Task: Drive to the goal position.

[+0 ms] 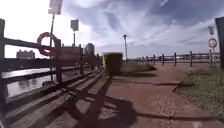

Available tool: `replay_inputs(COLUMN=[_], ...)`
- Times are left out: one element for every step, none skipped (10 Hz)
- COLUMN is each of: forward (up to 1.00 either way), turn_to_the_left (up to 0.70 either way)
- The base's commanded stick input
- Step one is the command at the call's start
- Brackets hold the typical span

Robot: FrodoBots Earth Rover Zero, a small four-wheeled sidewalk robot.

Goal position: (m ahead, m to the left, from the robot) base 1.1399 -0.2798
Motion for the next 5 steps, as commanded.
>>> replay_inputs(forward=[0.00,0.13,0.26,0.38,0.51], turn_to_the_left=[-0.85,-0.73,-0.61,-0.48,-0.36])
